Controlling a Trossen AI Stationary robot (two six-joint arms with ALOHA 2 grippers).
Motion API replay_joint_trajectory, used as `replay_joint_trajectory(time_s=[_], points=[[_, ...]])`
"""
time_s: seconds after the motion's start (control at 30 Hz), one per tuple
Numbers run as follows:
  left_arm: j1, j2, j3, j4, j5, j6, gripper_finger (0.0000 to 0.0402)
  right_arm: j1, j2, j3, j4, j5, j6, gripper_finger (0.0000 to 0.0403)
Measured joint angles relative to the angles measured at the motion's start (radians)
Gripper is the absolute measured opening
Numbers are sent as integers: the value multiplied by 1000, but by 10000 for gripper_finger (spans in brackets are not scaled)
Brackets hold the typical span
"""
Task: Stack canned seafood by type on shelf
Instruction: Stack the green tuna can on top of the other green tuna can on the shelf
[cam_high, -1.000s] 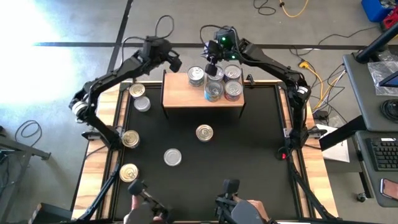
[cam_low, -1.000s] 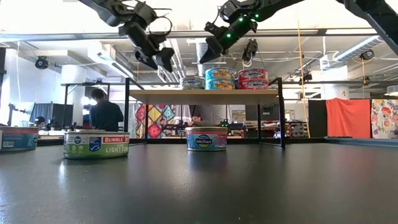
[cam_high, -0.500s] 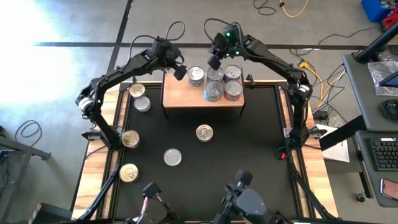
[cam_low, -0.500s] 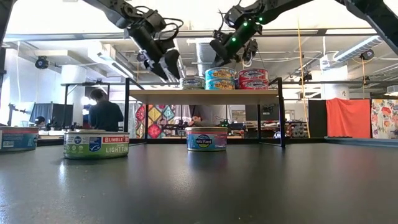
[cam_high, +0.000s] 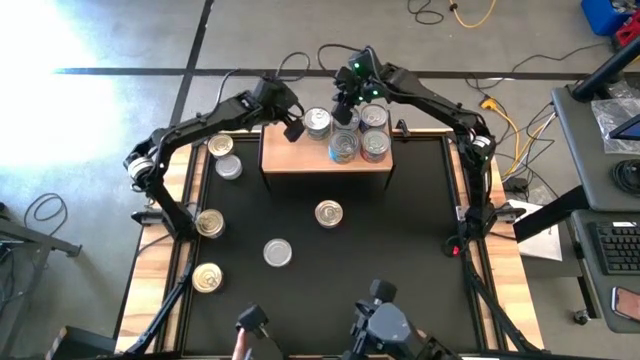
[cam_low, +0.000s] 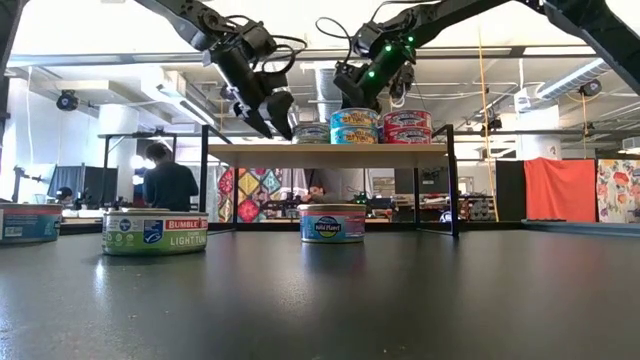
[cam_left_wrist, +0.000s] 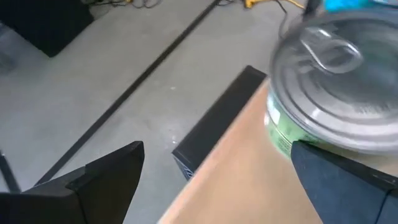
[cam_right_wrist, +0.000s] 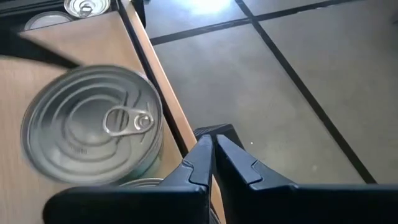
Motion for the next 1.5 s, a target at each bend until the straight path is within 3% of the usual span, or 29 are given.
replay_joint_trajectory(time_s=[0.37,0.7,1.2,1.5], points=[[-62,-46,-31,-79,-8,3,390,4,0,-6,10,-5,-32,12],[-71,-57,-55,61,38,-9,390,35,0,-45,31,-55,-55,12],[-65,-60,-55,42,-58,17,390,70,-6,-45,26,-60,-98,12],[-67,-61,-59,45,13,10,390,47,-3,-50,131,29,-103,12]])
